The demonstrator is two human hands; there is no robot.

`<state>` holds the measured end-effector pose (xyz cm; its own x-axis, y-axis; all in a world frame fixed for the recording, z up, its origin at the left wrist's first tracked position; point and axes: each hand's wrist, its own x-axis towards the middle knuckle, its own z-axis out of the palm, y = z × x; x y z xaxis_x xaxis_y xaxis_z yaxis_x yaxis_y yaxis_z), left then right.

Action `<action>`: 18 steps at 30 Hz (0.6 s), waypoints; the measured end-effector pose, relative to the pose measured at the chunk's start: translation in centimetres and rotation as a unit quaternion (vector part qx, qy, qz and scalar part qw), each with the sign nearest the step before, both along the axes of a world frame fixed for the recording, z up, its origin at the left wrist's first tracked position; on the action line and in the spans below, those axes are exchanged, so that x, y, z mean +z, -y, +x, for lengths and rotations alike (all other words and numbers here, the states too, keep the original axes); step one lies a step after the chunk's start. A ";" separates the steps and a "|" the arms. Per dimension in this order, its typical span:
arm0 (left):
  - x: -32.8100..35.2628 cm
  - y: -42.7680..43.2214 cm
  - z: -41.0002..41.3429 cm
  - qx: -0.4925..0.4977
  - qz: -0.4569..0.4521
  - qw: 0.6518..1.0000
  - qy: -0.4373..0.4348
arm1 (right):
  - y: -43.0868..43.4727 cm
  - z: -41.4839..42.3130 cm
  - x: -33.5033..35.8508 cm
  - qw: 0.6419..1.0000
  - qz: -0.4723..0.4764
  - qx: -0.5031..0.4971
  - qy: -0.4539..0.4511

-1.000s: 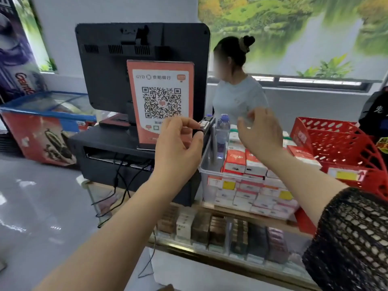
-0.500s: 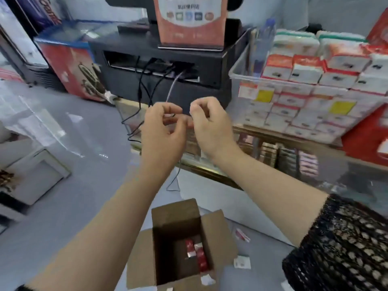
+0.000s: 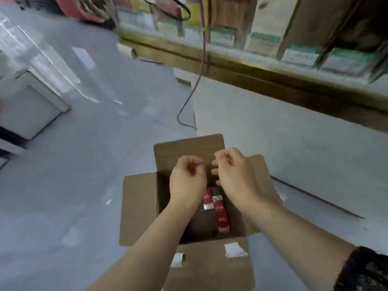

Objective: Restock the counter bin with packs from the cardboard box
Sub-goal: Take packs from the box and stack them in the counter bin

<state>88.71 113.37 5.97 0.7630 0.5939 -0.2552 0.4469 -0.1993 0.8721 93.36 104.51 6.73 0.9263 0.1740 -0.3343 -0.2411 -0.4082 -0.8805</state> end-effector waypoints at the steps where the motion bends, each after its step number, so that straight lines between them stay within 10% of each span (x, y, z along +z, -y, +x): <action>1: -2.9 -0.2 0.0 0.001 -0.010 1.000 -0.030 | -0.2 -0.2 -2.6 1.000 -0.012 -0.004 -0.010; 18: -35.3 -1.9 4.6 -0.121 -0.125 0.934 -0.313 | -3.0 2.7 -27.4 0.984 -0.109 -0.049 -0.135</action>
<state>93.35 115.28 -29.31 0.5222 0.2854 -0.8036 0.8528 -0.1864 0.4879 96.03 107.55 -20.71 0.8072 -0.0144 -0.5901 -0.5016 -0.5438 -0.6728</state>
